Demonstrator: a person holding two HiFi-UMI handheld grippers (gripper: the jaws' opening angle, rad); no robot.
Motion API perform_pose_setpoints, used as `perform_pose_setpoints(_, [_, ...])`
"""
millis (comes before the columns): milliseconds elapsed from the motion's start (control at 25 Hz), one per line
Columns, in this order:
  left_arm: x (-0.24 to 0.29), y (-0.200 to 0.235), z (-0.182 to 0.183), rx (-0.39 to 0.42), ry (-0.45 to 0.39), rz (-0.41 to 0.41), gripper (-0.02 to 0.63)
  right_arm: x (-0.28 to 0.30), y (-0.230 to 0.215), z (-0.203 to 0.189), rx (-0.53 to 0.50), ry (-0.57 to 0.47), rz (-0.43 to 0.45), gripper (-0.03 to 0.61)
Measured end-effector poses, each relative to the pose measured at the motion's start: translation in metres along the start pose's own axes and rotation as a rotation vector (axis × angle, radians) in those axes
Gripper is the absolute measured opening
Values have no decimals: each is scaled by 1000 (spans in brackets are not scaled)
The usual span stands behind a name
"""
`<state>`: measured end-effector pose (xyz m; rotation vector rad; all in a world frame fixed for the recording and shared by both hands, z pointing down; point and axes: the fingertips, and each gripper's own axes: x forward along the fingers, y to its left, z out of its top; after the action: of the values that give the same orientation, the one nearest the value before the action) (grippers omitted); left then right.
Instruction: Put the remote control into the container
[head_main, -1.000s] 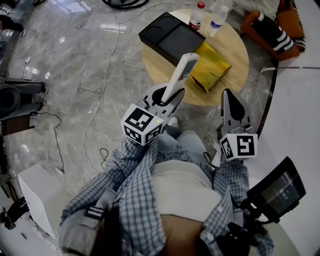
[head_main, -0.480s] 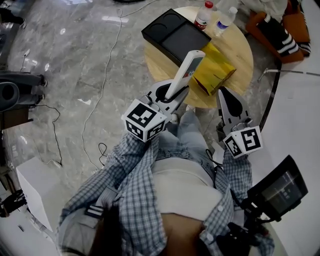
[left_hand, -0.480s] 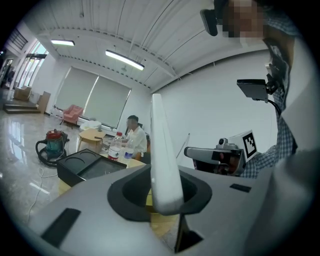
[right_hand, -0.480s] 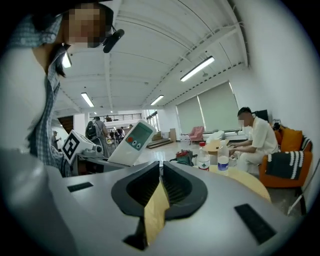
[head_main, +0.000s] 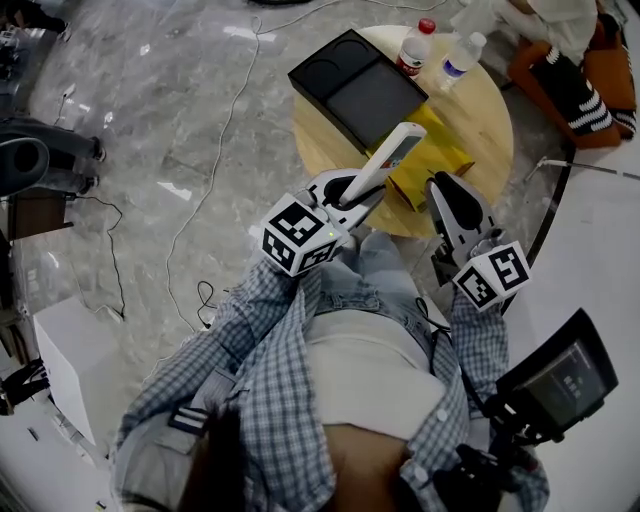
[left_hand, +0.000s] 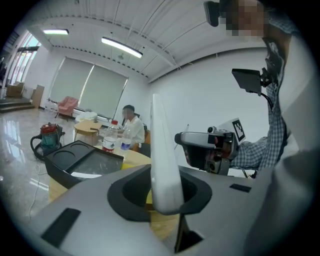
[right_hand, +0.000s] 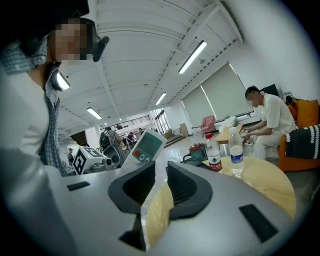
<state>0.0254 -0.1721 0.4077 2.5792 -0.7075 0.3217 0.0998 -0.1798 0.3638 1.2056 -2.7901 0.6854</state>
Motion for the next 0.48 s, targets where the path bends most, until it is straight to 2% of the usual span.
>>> perform_pose_setpoints(200, [17,7,-4,-56,21,-18,92,7,-10,-6,10,58,49,79])
perform_pose_setpoints(360, [39,15,-16,-141,28,-39,92,7,-24,-18,66,101,81,112])
perform_pose_setpoints(480, [57,17,-24,-173,47,-60,92,9,-38,-30,99,138,91,115])
